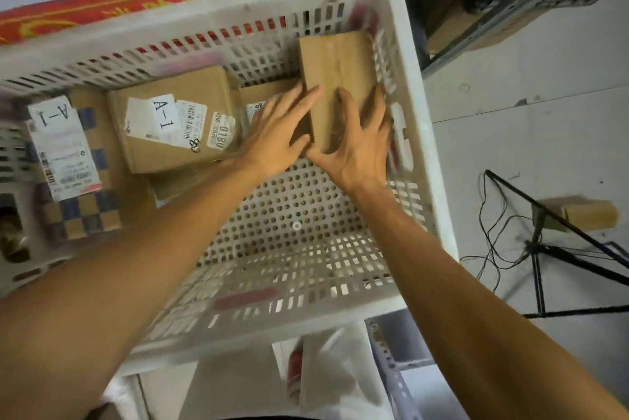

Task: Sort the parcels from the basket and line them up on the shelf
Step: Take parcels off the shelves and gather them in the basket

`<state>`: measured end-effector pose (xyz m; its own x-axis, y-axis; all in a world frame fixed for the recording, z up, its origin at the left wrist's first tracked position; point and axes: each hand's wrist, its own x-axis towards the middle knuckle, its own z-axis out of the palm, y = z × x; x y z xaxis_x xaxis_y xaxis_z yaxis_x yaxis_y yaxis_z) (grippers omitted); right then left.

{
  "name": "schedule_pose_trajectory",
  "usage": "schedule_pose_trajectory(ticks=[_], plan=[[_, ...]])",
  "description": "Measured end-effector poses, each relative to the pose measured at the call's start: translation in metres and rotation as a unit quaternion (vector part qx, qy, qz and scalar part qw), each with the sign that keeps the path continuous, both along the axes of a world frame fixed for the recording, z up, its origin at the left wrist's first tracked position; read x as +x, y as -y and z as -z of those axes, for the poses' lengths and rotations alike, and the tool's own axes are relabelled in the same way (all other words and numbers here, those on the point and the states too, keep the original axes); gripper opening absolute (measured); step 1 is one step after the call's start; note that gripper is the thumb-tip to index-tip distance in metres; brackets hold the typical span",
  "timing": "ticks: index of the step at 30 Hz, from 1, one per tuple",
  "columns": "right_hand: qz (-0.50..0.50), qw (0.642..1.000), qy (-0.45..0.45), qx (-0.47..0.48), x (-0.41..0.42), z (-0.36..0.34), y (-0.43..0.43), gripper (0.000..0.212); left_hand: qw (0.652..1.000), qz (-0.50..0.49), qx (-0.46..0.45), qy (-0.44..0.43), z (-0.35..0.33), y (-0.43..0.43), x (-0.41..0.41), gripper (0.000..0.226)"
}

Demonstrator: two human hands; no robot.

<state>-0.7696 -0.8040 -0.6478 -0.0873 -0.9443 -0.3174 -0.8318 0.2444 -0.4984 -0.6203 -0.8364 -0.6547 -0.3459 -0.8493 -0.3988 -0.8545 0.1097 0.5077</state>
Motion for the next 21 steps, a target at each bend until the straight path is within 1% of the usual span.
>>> schedule_pose_trajectory(ticks=[3,6,9,11,13,14,16,19,21], plan=[[-0.010,1.000,-0.021,-0.017,-0.001,0.003,-0.003,0.099,0.998,0.022,-0.049,0.033,0.003,0.003,-0.002,0.080],[-0.026,0.997,-0.055,-0.041,0.000,0.008,-0.006,0.095,0.997,0.030,-0.051,0.041,0.010,0.006,-0.001,0.079],[-0.064,0.997,-0.046,-0.014,0.001,0.027,-0.007,0.086,0.997,0.052,-0.043,0.044,0.019,0.006,0.000,0.074],[-0.104,0.994,-0.022,0.010,0.004,0.044,-0.009,0.074,0.993,0.104,-0.022,0.046,0.027,0.009,-0.005,0.070],[-0.133,0.990,-0.028,0.047,0.007,0.064,-0.014,0.067,0.984,0.163,0.005,0.075,0.037,0.012,-0.011,0.070],[-0.138,0.989,-0.037,0.047,0.007,0.073,-0.019,0.068,0.978,0.185,0.020,0.091,0.043,0.013,-0.013,0.071],[-0.147,0.987,-0.057,0.036,0.007,0.083,-0.023,0.071,0.973,0.199,0.033,0.114,0.052,0.014,-0.013,0.075],[-0.157,0.985,-0.051,0.054,0.004,0.084,-0.014,0.074,0.967,0.204,0.031,0.148,0.055,0.014,-0.009,0.082],[-0.166,0.983,-0.059,0.056,0.002,0.082,-0.004,0.073,0.969,0.183,0.035,0.162,0.052,0.018,-0.008,0.080]])
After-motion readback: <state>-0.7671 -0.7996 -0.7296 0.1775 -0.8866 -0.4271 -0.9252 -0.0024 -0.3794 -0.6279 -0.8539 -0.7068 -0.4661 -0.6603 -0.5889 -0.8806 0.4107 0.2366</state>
